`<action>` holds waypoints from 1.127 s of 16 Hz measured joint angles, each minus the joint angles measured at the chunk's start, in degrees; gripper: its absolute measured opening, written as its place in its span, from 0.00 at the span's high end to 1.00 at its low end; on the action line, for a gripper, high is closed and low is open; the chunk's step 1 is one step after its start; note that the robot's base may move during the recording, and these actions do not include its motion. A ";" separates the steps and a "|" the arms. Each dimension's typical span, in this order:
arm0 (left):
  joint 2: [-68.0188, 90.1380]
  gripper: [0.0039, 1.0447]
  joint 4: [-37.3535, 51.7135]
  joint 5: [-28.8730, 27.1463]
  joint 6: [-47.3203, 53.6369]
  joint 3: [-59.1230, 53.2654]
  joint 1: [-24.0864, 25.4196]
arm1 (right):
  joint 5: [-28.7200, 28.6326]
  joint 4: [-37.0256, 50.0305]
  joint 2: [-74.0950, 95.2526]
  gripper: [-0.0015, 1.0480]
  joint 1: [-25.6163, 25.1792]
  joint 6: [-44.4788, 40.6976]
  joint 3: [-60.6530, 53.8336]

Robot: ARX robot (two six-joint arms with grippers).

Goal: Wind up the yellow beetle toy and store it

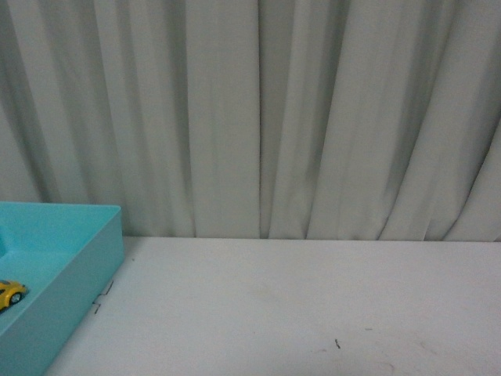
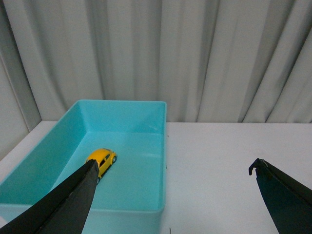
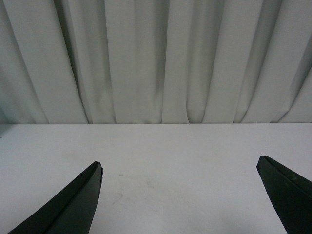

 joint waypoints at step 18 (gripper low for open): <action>0.00 0.06 0.09 0.00 0.02 0.00 0.00 | 0.00 0.00 0.00 0.06 0.00 0.00 0.00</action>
